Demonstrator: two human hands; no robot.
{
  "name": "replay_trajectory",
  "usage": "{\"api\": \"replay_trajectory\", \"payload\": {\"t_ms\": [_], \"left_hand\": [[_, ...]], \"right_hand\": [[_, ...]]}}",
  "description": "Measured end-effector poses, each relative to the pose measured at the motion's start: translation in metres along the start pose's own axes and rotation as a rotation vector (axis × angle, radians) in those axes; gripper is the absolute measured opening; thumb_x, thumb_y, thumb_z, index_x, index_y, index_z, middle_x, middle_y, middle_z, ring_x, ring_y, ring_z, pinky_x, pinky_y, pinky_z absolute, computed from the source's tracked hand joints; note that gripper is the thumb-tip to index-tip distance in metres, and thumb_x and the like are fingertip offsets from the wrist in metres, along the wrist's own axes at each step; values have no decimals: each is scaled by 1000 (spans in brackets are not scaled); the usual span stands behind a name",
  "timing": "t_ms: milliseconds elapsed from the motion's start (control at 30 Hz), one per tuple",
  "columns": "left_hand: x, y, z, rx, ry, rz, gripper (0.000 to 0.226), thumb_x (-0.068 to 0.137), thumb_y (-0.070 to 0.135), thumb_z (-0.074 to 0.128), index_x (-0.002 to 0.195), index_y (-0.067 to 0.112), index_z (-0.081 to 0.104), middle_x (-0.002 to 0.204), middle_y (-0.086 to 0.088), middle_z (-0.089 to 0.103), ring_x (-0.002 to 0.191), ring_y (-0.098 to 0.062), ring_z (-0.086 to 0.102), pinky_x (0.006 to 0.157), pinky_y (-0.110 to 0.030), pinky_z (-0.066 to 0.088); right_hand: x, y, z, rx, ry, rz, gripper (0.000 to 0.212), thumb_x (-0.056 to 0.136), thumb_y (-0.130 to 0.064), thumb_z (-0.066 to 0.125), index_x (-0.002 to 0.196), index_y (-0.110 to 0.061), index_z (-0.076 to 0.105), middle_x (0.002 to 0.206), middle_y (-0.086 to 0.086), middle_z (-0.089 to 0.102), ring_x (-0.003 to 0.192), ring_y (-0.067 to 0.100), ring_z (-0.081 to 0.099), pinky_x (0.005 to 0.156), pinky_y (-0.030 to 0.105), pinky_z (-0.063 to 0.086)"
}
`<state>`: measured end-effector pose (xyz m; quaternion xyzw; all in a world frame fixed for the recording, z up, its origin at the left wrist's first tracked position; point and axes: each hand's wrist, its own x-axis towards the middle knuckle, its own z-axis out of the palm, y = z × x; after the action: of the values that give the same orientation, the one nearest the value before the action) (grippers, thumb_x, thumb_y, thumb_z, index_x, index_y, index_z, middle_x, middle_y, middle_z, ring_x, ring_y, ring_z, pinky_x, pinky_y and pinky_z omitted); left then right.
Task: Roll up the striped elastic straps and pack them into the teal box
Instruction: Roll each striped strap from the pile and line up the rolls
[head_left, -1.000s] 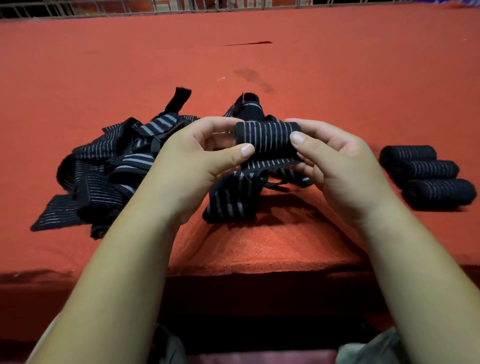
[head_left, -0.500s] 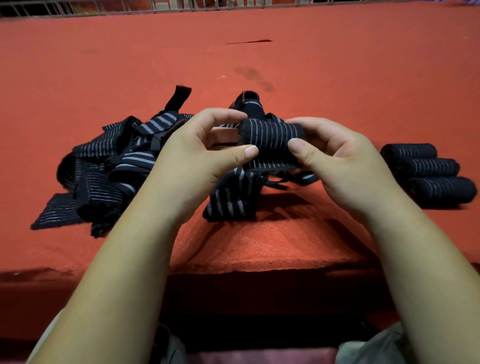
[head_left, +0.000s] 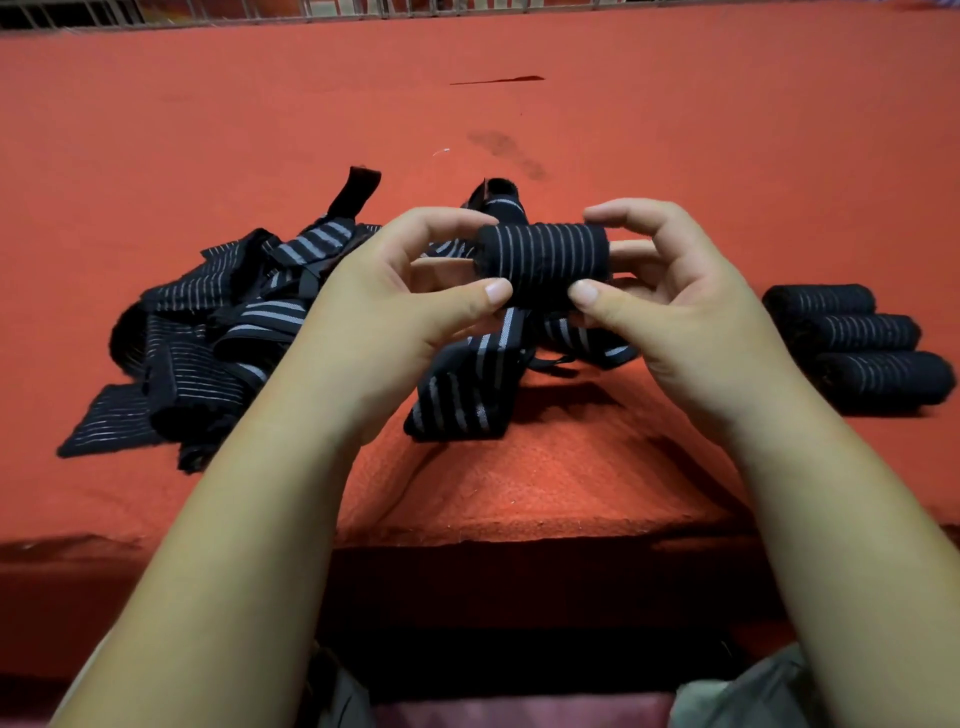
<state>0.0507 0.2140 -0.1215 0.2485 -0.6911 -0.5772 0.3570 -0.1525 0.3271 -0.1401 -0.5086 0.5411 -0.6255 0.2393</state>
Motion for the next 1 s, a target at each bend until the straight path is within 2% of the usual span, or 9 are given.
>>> {"api": "replay_trajectory", "payload": {"t_ms": [67,133,300,500,600,700,800,933,1000], "left_hand": [[1,1,-1,-9,-6,8,43,94,-2,76,131,20,70,112,-11,82,107,-30,80,91,-36,64],[0,2,-1,-3,-16,13,45,94,-3,77,131,21,70,112,-10,82,106,-28,80,89,-34,63],[0,1,3,38,-5,12,37,94,7,81,126,22,74,114,-4,82,112,-25,78,105,-46,60],[0,1,19,26,64,9,28,96,17,81,122,24,80,113,0,83,113,-24,78,106,-49,60],[-1,1,35,4,89,24,27,98,16,79,124,24,81,112,4,83,108,-16,79,104,-42,61],[-4,-1,53,13,81,31,26,99,14,77,114,35,82,107,6,84,96,-8,77,98,-30,61],[-4,-6,72,32,71,28,30,99,12,76,112,38,83,110,3,84,97,-11,77,97,-33,62],[-1,-15,99,4,87,-4,30,100,8,74,126,21,79,114,-1,83,107,-22,79,96,-40,61],[2,-17,113,-2,120,-22,29,98,10,77,126,18,77,111,-3,83,102,-25,81,97,-46,63]], "right_hand": [[0,0,-1,13,6,17,36,103,-11,70,138,-21,64,115,12,74,87,13,71,82,29,57],[1,1,-2,17,11,19,31,104,-15,71,134,-19,68,110,3,77,88,13,70,81,32,56],[1,5,-6,-6,26,12,29,104,-10,69,132,-16,69,117,4,78,98,12,74,87,31,59],[-3,6,-15,-24,55,-4,35,103,-3,68,135,-16,65,124,3,75,105,12,75,91,29,60],[-7,6,-23,-45,81,11,34,103,-4,69,133,-17,67,122,-1,75,102,15,75,94,34,62],[-11,1,-36,-97,108,36,30,102,-7,71,130,-18,70,115,-5,77,91,12,74,88,27,60],[-17,-3,-53,-224,122,69,28,100,-15,75,124,-29,73,107,-12,79,82,7,73,86,24,57],[-23,-7,-75,-351,145,113,25,100,-24,74,123,-32,74,88,-20,74,81,4,72,80,16,49],[-24,-9,-87,-375,168,131,21,100,-27,74,120,-34,75,87,-21,76,81,3,73,81,19,51]]}}
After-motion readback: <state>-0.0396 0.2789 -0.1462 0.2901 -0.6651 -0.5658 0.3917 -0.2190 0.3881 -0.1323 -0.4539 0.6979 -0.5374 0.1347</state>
